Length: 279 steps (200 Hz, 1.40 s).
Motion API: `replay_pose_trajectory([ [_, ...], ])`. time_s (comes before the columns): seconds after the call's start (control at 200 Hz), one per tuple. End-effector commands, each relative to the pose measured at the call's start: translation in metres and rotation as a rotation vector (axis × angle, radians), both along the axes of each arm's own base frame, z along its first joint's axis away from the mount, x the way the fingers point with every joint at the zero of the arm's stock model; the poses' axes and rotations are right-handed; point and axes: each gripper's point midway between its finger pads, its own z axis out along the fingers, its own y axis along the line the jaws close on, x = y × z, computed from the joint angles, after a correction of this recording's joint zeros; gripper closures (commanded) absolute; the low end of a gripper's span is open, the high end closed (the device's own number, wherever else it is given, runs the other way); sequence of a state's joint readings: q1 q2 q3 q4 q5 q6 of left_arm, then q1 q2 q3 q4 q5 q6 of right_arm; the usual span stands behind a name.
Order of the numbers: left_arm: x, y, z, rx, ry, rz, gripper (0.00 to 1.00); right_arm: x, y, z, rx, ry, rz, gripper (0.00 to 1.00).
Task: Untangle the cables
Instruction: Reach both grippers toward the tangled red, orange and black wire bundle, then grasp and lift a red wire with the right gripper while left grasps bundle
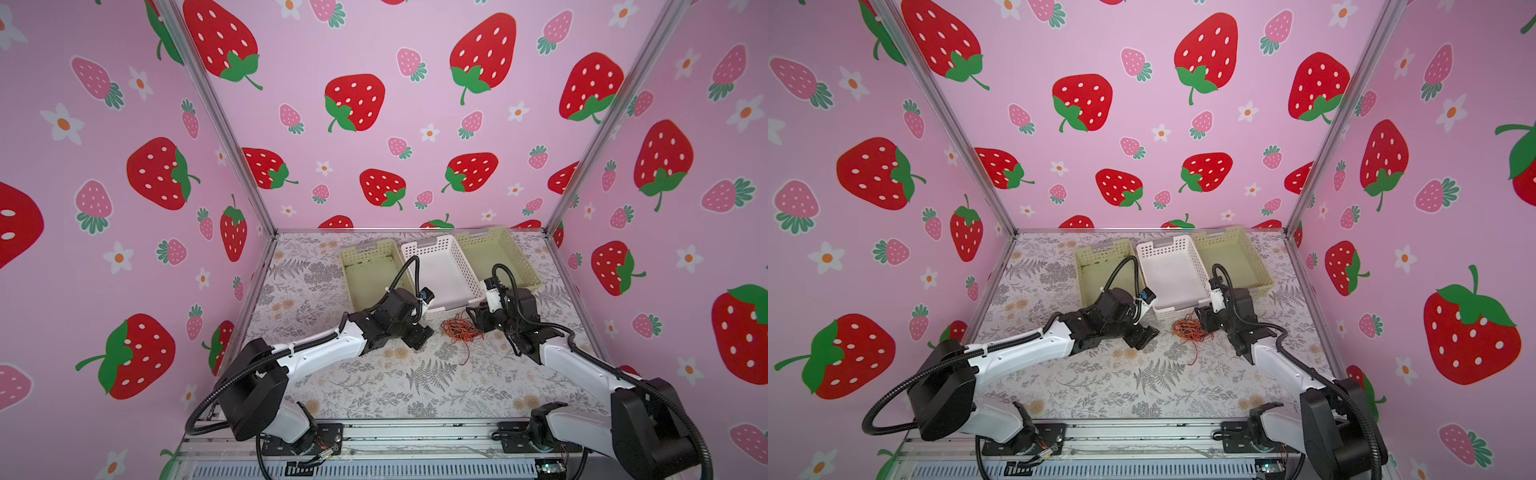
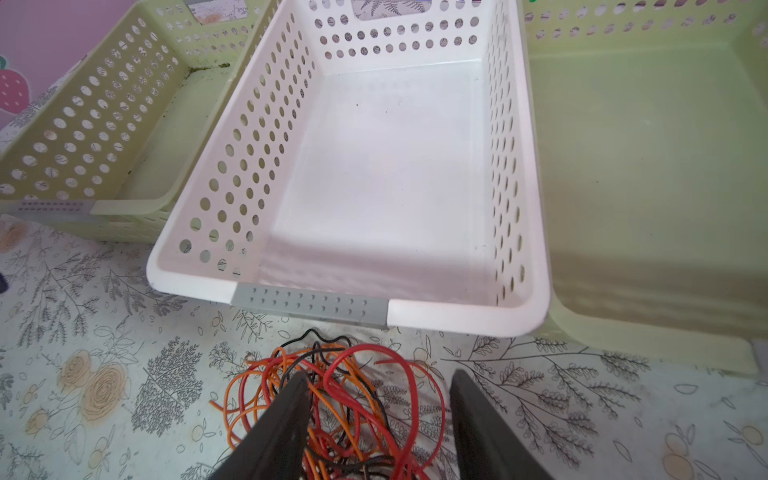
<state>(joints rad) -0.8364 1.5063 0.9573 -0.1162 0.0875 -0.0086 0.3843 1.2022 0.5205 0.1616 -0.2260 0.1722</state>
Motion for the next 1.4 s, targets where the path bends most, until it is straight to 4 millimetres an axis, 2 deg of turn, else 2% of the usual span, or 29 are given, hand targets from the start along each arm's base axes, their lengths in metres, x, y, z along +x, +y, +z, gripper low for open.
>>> replay_pose_trajectory([
  [0.0, 0.007, -0.020, 0.011, -0.007, -0.022, -0.051, 0.21, -0.005, 0.001, -0.010, 0.017, 0.049, -0.012, 0.44],
  [0.205, 0.016, -0.034, 0.007, -0.029, -0.032, -0.050, 0.26, -0.001, 0.000, -0.023, -0.005, 0.107, -0.028, 0.48],
  [0.32, 0.016, -0.040, 0.007, -0.037, -0.030, -0.058, 0.27, 0.000, 0.001, -0.030, -0.009, 0.129, -0.031, 0.54],
  [0.49, 0.016, -0.046, 0.002, -0.030, -0.027, -0.078, 0.27, 0.001, 0.002, -0.035, -0.012, 0.147, -0.029, 0.70],
  [0.69, 0.023, -0.054, -0.009, 0.013, -0.033, -0.091, 0.28, 0.004, 0.001, -0.022, -0.009, 0.111, -0.036, 0.90],
  [0.825, 0.028, -0.060, -0.018, 0.032, -0.040, -0.100, 0.23, -0.001, 0.002, -0.004, 0.005, 0.090, -0.031, 1.00],
  [0.995, 0.028, -0.068, -0.021, 0.036, -0.084, -0.134, 0.18, -0.016, 0.003, 0.022, 0.021, 0.041, -0.015, 1.00],
  [1.121, 0.019, -0.073, -0.006, -0.070, -0.178, -0.185, 0.19, -0.025, 0.007, 0.048, 0.059, -0.007, 0.012, 1.00],
  [1.191, 0.007, -0.076, 0.004, -0.147, -0.206, -0.233, 0.20, -0.029, 0.008, 0.065, 0.080, -0.036, 0.022, 1.00],
  [1.391, 0.000, -0.071, 0.012, -0.137, -0.285, -0.245, 0.20, -0.036, 0.018, 0.105, 0.134, -0.092, 0.087, 1.00],
])
